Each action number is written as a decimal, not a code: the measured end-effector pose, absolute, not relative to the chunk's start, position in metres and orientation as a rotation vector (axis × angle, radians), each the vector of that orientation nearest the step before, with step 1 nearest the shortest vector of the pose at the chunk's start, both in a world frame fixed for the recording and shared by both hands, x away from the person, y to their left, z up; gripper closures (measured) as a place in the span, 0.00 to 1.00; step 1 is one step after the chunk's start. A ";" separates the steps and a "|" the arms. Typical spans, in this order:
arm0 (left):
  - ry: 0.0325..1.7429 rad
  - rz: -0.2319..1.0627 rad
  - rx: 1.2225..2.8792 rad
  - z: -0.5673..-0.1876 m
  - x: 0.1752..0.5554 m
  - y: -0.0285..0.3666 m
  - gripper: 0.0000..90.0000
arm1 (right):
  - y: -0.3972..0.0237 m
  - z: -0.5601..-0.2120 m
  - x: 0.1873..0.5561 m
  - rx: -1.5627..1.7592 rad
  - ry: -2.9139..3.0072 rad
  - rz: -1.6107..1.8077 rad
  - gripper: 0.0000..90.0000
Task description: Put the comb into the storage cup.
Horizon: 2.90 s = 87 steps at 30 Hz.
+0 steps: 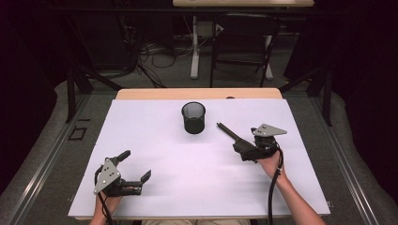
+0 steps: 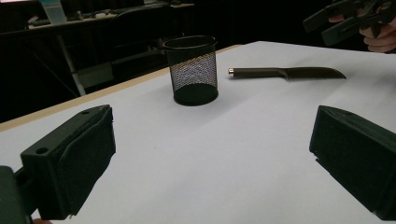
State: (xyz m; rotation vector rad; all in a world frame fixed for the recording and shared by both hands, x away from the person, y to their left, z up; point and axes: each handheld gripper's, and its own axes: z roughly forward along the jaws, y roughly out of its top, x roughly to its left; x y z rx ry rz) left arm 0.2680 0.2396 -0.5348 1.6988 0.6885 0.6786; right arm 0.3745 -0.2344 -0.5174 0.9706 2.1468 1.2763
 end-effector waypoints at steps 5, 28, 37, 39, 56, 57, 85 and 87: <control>0.691 0.666 1.696 -0.535 0.271 0.239 0.01 | -0.220 -0.517 0.390 0.973 2.172 1.256 0.00; 0.686 0.661 1.706 -0.535 0.268 0.238 0.00 | -0.204 -0.521 0.442 1.086 2.191 1.227 0.00; 0.695 0.667 1.705 -0.535 0.267 0.242 0.00 | -0.196 -0.518 0.463 1.107 2.201 1.161 0.19; 0.697 0.665 1.707 -0.536 0.268 0.240 0.00 | -0.195 -0.517 0.468 1.115 2.202 1.139 0.30; 0.690 0.661 1.721 -0.536 0.268 0.239 0.01 | -0.177 -0.524 0.499 1.175 2.250 1.001 1.00; 0.690 0.660 1.720 -0.536 0.268 0.239 0.01 | -0.177 -0.524 0.499 1.175 2.250 1.001 1.00; 0.685 0.665 1.730 -0.536 0.267 0.239 0.01 | -0.155 -0.543 0.518 1.209 2.337 0.871 1.00; 0.679 0.667 1.734 -0.536 0.267 0.239 0.01 | -0.154 -0.544 0.518 1.205 2.343 0.876 1.00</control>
